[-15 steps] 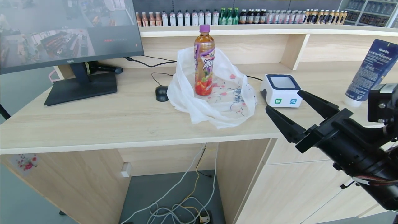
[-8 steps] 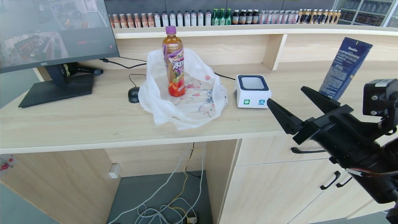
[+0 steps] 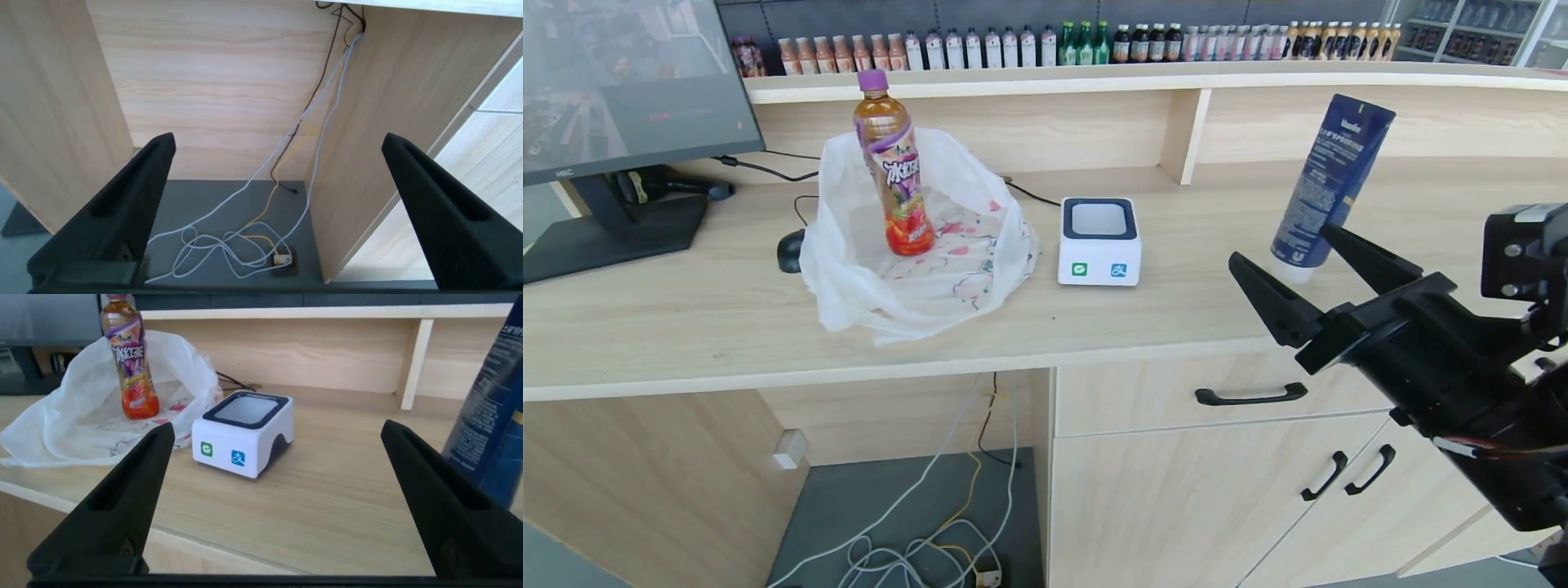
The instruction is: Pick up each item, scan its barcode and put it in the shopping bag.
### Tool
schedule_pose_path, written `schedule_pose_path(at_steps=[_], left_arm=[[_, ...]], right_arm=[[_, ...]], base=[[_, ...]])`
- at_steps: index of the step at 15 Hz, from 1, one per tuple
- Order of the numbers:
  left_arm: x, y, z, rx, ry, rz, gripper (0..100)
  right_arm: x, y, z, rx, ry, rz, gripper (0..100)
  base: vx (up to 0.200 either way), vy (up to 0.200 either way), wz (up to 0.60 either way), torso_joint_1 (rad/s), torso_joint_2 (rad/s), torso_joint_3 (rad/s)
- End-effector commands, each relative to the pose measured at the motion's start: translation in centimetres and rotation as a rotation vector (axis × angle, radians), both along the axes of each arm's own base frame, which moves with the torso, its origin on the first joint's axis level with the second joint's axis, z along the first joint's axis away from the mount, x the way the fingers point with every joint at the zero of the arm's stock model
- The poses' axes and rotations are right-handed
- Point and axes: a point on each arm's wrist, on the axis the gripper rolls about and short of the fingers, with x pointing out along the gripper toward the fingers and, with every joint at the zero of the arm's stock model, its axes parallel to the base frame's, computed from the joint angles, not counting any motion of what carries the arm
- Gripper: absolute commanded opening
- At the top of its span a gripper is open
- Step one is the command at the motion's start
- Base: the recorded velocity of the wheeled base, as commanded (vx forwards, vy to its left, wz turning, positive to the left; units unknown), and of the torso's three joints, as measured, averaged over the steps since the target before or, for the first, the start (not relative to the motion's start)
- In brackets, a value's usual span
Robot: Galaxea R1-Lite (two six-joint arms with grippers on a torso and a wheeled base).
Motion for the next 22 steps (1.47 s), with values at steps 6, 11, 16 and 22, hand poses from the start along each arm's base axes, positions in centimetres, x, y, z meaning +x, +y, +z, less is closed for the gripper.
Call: schedule_pose_path(at_steps=[6, 11, 16, 22], left_arm=[[0.0, 0.0, 0.0, -0.001, -0.002, 0.001, 100], [0.0, 0.0, 0.0, -0.001, 0.0, 0.001, 100], [0.0, 0.0, 0.0, 0.004, 0.001, 0.001, 100], [0.0, 0.0, 0.0, 0.005, 0.001, -0.001, 100]], right_arm=[[-0.1, 0.0, -0.4, -0.008, 0.018, 0.002, 100], [-0.3, -0.1, -0.8, -0.015, 0.031, 0.002, 100], [-0.3, -0.1, -0.9, -0.024, 0.032, 0.001, 100], [1.5, 2.4, 0.5, -0.056, 0.057, -0.002, 100]], base=[[0.0, -0.2, 0.0, 0.005, 0.0, 0.002], [0.0, -0.2, 0.0, 0.002, 0.0, 0.001], [0.0, -0.04, 0.0, 0.0, 0.0, 0.0], [0.0, 0.0, 0.0, 0.0, 0.0, 0.0]])
